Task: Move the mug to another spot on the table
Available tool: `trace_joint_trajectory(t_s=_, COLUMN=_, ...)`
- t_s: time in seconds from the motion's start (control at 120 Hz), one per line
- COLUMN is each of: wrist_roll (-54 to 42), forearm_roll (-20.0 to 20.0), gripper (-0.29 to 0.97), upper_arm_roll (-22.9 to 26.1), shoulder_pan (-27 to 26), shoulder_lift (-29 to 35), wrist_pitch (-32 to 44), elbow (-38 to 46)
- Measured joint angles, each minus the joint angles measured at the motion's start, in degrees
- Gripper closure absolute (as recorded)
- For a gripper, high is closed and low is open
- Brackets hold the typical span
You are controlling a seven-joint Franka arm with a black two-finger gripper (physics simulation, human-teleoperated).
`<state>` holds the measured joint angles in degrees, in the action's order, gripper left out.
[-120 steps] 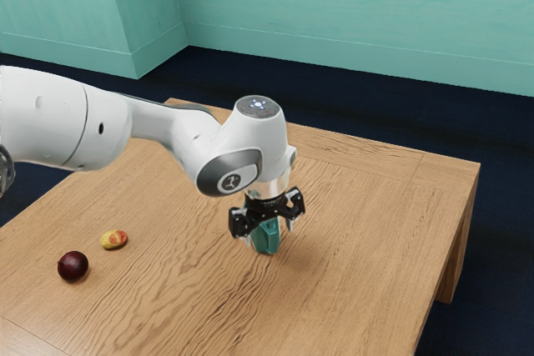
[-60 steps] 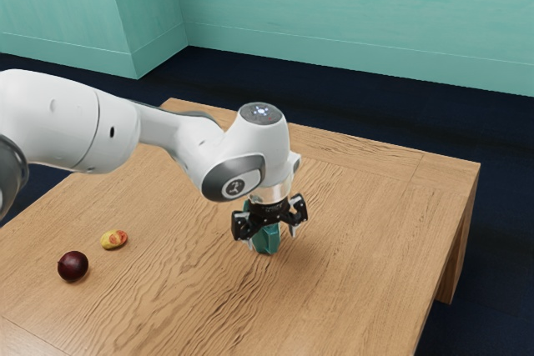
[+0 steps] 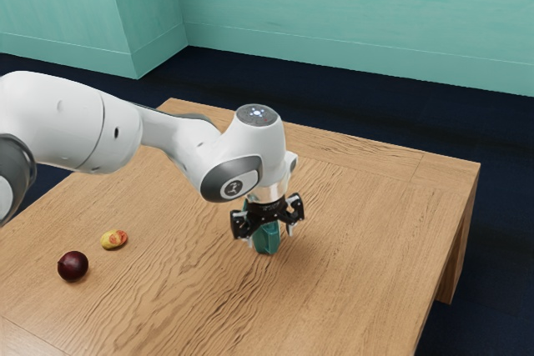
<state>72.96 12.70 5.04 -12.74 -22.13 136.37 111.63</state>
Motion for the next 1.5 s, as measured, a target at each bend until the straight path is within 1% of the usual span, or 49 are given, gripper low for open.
trace_joint_trajectory(t_s=0.083, wrist_roll=-0.13, forearm_roll=0.02, gripper=0.1, upper_arm_roll=-0.03, shoulder_pan=0.0, shoulder_lift=-0.28, wrist_pitch=0.4, elbow=-0.06)
trace_joint_trajectory(t_s=0.167, wrist_roll=-0.23, forearm_roll=0.03, gripper=0.18, upper_arm_roll=-0.03, shoulder_pan=0.0, shoulder_lift=-0.45, wrist_pitch=0.69, elbow=-0.07)
trace_joint_trajectory(t_s=0.317, wrist_roll=-0.4, forearm_roll=0.13, gripper=0.36, upper_arm_roll=-0.03, shoulder_pan=0.0, shoulder_lift=-0.27, wrist_pitch=0.94, elbow=-0.07)
trace_joint_trajectory(t_s=0.583, wrist_roll=-0.1, forearm_roll=0.79, gripper=0.53, upper_arm_roll=-0.03, shoulder_pan=0.0, shoulder_lift=0.35, wrist_pitch=0.7, elbow=-0.19)
trace_joint_trajectory(t_s=0.65, wrist_roll=0.03, forearm_roll=1.44, gripper=0.58, upper_arm_roll=-0.04, shoulder_pan=0.0, shoulder_lift=0.76, wrist_pitch=0.55, elbow=-0.55)
trace_joint_trajectory(t_s=0.808, wrist_roll=0.46, forearm_roll=2.53, gripper=0.66, upper_arm_roll=-0.04, shoulder_pan=0.0, shoulder_lift=2.01, wrist_pitch=-0.02, elbow=-0.75)
trace_joint_trajectory(t_s=1.008, wrist_roll=0.99, forearm_roll=3.21, gripper=0.7, upper_arm_roll=-2.5, shoulder_pan=0.09, shoulder_lift=3.08, wrist_pitch=-0.86, elbow=-0.79)
trace_joint_trajectory(t_s=1.267, wrist_roll=1.67, forearm_roll=3.14, gripper=0.71, upper_arm_roll=-6.07, shoulder_pan=0.1, shoulder_lift=4.99, wrist_pitch=-1.32, elbow=0.13)
trace_joint_trajectory(t_s=1.367, wrist_roll=2.05, forearm_roll=3.15, gripper=0.71, upper_arm_roll=-6.76, shoulder_pan=0.1, shoulder_lift=6.98, wrist_pitch=-1.53, elbow=2.82)
trace_joint_trajectory(t_s=1.5, wrist_roll=2.88, forearm_roll=3.17, gripper=0.71, upper_arm_roll=-6.86, shoulder_pan=0.09, shoulder_lift=11.01, wrist_pitch=-1.41, elbow=8.5)
